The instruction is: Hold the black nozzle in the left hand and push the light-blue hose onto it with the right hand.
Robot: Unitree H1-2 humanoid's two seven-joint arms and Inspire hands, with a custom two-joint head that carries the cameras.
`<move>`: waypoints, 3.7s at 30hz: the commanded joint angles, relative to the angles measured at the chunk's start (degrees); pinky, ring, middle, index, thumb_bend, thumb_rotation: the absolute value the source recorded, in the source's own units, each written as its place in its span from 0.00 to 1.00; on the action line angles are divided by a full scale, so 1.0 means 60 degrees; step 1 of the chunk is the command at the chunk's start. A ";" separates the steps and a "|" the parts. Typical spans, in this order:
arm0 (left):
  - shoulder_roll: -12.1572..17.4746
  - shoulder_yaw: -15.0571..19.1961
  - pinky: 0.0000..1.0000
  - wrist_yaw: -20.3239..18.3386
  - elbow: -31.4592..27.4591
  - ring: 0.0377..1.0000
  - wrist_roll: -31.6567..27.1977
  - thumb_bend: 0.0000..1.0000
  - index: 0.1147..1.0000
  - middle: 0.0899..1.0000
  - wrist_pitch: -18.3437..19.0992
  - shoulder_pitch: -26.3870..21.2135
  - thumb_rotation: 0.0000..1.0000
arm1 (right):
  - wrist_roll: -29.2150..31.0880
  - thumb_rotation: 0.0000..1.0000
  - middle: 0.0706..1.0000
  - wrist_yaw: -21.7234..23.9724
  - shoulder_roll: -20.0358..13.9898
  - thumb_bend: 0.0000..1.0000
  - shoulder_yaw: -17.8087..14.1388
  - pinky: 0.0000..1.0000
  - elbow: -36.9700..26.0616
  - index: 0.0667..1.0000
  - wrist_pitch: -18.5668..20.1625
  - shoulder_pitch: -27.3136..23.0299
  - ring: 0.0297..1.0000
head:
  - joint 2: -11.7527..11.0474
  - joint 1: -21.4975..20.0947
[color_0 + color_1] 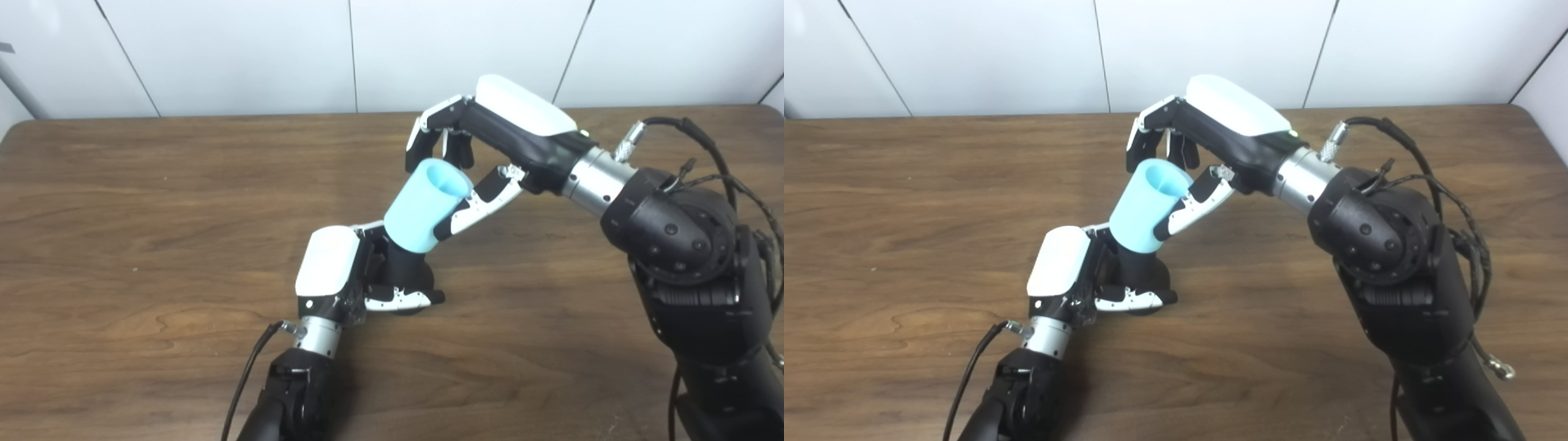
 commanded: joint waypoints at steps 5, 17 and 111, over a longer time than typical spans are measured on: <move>0.0058 -0.0026 0.55 -0.0217 0.0201 0.51 0.0117 0.52 0.44 0.37 0.0235 0.0070 0.00 | 0.0254 0.00 0.48 -0.0364 -0.0085 0.51 0.0007 0.28 -0.0036 0.47 -0.0272 -0.0202 0.35 | 0.0077 0.0021; 0.0099 0.0003 0.57 -0.0308 0.0102 0.54 0.0097 0.52 0.44 0.37 0.0240 0.0122 0.00 | 0.0283 0.00 0.48 -0.0193 -0.0471 0.51 0.0255 0.32 -0.0045 0.46 -0.0230 -0.0433 0.35 | 0.0160 -0.0143; -0.0024 -0.0089 0.56 -0.0338 0.0239 0.52 0.0136 0.52 0.44 0.37 0.0334 0.0025 0.00 | 0.0266 0.00 0.48 -0.0782 -0.0425 0.51 0.0438 0.31 0.0311 0.47 -0.0645 -0.0281 0.35 | 0.0339 -0.0117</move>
